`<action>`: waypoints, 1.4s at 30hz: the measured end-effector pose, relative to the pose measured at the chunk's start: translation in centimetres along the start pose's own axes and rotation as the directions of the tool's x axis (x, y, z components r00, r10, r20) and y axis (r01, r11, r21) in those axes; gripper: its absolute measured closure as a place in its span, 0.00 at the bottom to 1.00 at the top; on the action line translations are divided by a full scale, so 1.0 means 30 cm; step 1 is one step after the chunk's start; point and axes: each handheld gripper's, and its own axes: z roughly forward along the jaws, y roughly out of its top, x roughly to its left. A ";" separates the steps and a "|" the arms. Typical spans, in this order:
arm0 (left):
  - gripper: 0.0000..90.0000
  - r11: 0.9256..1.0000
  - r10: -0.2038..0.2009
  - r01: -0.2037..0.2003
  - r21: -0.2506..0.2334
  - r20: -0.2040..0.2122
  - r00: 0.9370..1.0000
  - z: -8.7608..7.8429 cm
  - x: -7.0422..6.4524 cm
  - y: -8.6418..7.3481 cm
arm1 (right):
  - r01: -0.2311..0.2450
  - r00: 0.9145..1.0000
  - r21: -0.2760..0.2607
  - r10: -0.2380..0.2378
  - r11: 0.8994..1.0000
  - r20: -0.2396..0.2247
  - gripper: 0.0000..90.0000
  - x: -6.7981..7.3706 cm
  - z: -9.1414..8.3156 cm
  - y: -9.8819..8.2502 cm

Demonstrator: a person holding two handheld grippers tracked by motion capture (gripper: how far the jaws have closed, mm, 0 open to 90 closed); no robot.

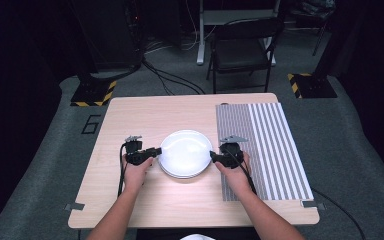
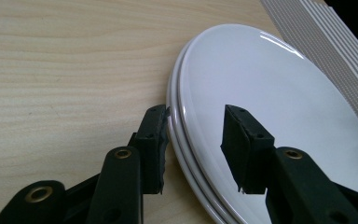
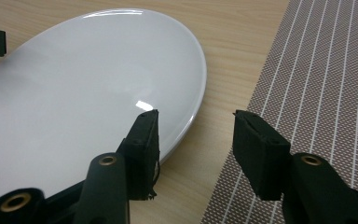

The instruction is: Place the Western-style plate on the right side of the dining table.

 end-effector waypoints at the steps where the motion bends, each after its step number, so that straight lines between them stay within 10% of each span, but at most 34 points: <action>1: 0.68 1.000 -0.006 0.006 0.000 0.006 1.000 0.002 0.000 -0.002 | -0.003 1.000 0.002 0.003 1.000 0.000 0.56 0.000 0.004 0.000; 42: 0.70 1.000 0.007 -0.007 0.008 0.040 0.999 0.014 -0.022 -0.010 | -0.066 0.998 0.032 0.066 0.997 -0.014 0.60 0.006 0.062 -0.001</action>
